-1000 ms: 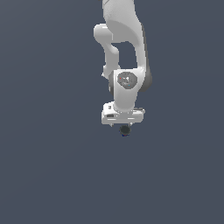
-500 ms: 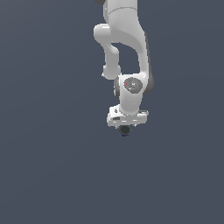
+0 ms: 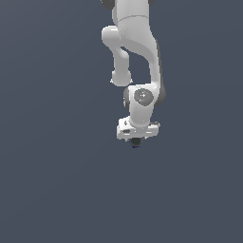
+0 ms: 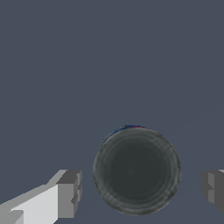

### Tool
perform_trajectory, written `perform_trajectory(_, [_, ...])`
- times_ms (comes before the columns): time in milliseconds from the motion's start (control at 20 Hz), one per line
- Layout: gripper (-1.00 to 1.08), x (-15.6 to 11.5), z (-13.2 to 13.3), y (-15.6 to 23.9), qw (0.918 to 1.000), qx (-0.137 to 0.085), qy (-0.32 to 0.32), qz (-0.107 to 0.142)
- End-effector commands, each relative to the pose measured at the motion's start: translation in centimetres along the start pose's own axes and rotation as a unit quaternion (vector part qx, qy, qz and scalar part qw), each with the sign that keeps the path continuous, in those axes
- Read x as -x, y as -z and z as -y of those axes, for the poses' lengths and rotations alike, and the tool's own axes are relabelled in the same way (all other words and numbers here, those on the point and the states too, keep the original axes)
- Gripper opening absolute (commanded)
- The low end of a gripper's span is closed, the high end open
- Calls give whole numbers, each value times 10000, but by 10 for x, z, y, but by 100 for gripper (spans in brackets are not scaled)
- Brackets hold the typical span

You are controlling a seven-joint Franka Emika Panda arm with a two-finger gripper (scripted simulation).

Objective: Pick up the object and move it to a goal position.

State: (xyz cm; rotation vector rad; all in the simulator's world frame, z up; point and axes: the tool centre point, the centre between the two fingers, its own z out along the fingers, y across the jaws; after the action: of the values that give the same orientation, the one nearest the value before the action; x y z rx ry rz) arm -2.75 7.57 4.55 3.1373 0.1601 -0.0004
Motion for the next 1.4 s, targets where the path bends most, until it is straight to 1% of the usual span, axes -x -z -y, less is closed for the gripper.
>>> perform_trajectory(0, [100, 1, 0, -13, 10000, 0, 2, 2])
perform_trajectory(150, [100, 1, 0, -25, 10000, 0, 2, 2])
perform_trajectory(400, [100, 0, 1, -32, 10000, -1, 4, -1])
perform_trajectory(450, [-100, 0, 1, -32, 10000, -1, 4, -1])
perform_trajectory(1050, [-100, 0, 1, -30, 10000, -1, 4, -1])
perform_trajectory(1350, [-100, 4, 2, -17, 10000, -1, 4, -1])
